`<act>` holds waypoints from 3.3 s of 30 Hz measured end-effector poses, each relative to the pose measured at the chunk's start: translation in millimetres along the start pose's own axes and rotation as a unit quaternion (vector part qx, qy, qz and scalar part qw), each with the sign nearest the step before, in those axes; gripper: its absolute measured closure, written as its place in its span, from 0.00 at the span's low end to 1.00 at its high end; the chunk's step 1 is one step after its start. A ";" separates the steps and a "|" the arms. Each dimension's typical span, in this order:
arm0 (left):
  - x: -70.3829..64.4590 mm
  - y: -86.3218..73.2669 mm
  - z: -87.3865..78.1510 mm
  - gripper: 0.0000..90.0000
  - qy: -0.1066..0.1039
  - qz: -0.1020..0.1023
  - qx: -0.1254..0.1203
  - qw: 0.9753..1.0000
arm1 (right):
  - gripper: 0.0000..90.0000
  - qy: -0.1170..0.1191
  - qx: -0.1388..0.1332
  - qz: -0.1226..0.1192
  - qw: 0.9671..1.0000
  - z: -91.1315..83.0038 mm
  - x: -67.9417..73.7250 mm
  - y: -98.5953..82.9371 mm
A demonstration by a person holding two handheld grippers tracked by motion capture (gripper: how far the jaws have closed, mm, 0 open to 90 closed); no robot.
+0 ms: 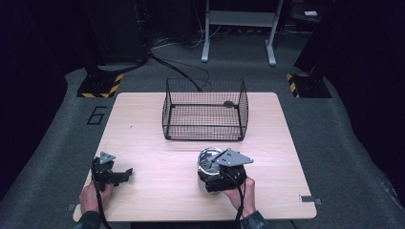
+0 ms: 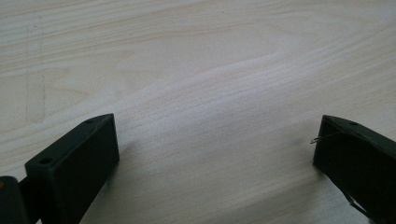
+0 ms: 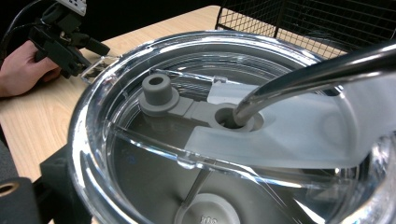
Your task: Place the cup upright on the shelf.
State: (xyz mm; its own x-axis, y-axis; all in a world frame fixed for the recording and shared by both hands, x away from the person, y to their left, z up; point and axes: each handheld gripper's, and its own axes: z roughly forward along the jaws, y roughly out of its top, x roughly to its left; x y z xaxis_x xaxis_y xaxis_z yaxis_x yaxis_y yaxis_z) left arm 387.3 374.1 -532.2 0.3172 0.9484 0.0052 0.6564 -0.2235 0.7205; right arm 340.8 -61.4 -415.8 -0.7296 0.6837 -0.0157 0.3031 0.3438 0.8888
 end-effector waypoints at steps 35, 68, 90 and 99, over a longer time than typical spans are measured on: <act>-0.6 -0.2 0.6 0.00 0.001 -0.004 -0.003 1.000 | 0.04 -0.013 -0.009 0.008 1.000 -7.7 -34.6 35.9; -0.5 -0.1 0.6 0.00 0.002 -0.003 -0.003 1.000 | 0.04 -0.006 -0.015 0.025 1.000 0.7 -71.7 108.3; -0.4 -0.1 0.6 0.00 0.001 -0.003 -0.003 1.000 | 0.04 -0.020 -0.012 0.032 0.999 10.1 -94.8 152.5; -0.1 0.1 0.6 0.00 0.003 -0.001 -0.003 1.000 | 0.04 -0.035 -0.008 0.036 0.999 22.2 -112.2 169.2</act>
State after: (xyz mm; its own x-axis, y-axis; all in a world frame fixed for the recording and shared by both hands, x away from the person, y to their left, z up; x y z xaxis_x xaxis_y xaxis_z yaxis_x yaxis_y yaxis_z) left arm 387.7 373.9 -532.5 0.3130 0.9497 0.0080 0.6526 -0.2211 0.7247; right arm 487.6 -65.6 -273.8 -0.6612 0.7500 0.0176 0.3435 0.2818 0.8959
